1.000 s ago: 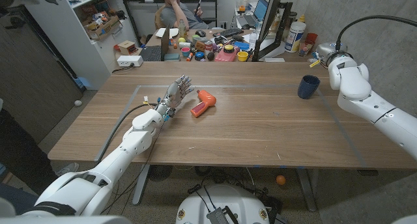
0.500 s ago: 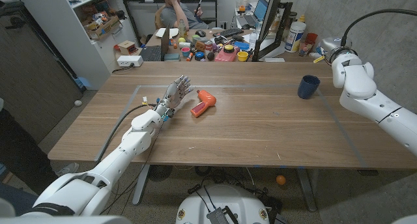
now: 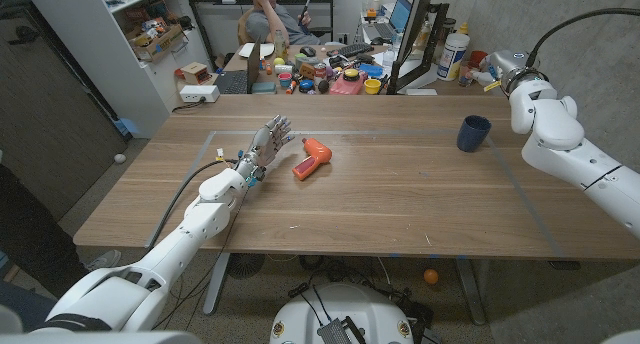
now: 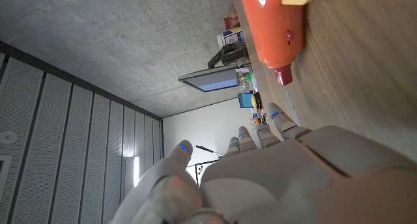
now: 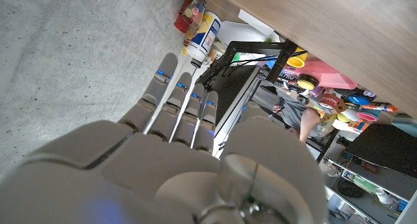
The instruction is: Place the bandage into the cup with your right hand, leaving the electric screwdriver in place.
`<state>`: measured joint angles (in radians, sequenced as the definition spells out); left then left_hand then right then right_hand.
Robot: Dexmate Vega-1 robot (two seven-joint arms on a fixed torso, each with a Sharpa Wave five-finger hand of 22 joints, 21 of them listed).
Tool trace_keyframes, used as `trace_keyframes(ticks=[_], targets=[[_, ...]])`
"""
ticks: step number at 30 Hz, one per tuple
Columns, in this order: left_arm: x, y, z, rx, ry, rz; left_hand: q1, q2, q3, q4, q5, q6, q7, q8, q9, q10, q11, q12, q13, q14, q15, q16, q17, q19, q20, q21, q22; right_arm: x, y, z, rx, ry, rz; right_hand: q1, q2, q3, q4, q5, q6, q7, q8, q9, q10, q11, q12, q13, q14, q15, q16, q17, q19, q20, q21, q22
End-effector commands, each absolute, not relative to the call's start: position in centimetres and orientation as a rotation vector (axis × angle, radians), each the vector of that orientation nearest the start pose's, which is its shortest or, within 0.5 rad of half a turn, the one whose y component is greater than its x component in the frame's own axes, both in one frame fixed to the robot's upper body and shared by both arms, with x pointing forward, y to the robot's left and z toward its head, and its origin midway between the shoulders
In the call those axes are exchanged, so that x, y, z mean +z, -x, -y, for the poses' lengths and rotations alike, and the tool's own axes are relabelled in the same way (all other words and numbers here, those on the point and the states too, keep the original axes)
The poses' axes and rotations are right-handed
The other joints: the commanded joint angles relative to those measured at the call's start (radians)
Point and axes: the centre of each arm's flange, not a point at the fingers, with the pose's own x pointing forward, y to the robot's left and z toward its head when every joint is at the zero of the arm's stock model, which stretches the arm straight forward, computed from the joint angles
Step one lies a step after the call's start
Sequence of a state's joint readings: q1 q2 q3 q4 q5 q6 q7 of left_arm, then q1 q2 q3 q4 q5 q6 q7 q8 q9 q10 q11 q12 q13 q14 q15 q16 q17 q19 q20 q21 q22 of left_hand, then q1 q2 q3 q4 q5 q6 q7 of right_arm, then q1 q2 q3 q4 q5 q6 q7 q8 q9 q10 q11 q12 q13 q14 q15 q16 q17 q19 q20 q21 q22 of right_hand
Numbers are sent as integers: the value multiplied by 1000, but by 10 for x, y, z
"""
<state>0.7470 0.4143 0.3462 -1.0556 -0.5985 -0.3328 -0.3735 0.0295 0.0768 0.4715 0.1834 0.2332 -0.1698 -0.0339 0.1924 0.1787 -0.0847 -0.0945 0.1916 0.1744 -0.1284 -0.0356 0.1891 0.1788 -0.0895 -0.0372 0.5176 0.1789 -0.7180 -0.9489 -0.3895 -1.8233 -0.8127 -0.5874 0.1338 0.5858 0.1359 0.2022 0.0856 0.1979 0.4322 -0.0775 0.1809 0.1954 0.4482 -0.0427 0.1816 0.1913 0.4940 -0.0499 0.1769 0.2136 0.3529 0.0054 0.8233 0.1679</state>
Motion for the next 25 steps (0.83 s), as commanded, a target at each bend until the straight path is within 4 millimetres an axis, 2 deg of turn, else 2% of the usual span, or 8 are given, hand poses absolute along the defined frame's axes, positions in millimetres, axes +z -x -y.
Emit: trace_keyframes(ticks=[1,4,5,7,14,20,25], targets=[[-31,-665,-289,-450,-30,627,-4,90,-7,0,7,2,3,-2,5,4,2,3,6,0,-32,1,3,6,-62,-4,5,155,-543,366,-653,1517,387,-32,7,0,18,-6,-44,2,-1,1,-73,-3,0,-1,-90,-60,-4,-6,-39,31,-39,2],[-26,-657,-297,-468,-36,651,-4,90,-7,0,7,8,3,0,5,11,0,6,6,4,-32,2,3,9,-60,-3,5,153,-537,358,-654,1513,385,-46,10,-2,25,-7,-60,2,0,0,-103,-8,0,-2,-121,-56,-3,-8,-64,40,-59,2],[-24,-654,-299,-474,-34,661,-4,90,-7,0,7,9,4,1,5,12,0,6,6,6,-32,3,3,10,-60,-3,5,153,-534,356,-659,1513,379,-51,10,-3,27,-8,-65,2,1,0,-116,-2,1,-3,-139,-55,-4,-10,-76,39,-69,2],[-22,-648,-304,-485,-30,679,-4,90,-7,-1,7,11,4,1,5,13,0,6,6,7,-33,3,3,12,-59,-3,5,153,-528,353,-667,1509,371,-64,11,-5,32,-8,-78,-1,2,-1,-148,-12,-1,-5,-171,-53,-4,-13,-97,42,-88,2],[-18,-622,-323,-519,-51,719,-3,90,-6,-1,8,13,3,1,5,15,0,7,6,10,-33,3,3,15,-58,-3,4,141,-501,344,-742,1454,367,-83,14,-6,36,-8,-102,-13,2,-3,-208,-23,-2,-8,-242,-43,-6,-20,-145,29,-128,2],[-21,-604,-337,-542,-68,736,-2,90,-6,-2,8,15,4,1,5,17,0,7,5,11,-33,3,3,17,-60,-3,4,119,-486,335,-760,1439,327,-91,15,-7,39,-8,-106,-13,3,-4,-211,-15,2,-9,-253,-38,-3,-21,-162,23,-141,3],[-27,-590,-348,-536,-88,787,-1,90,-6,-2,8,15,5,1,5,17,0,6,5,12,-33,2,2,18,-60,-4,4,111,-473,332,-795,1408,351,-93,13,-7,37,-8,-101,-11,6,-4,-208,-11,6,-10,-265,-46,-4,-24,-167,21,-148,3]])
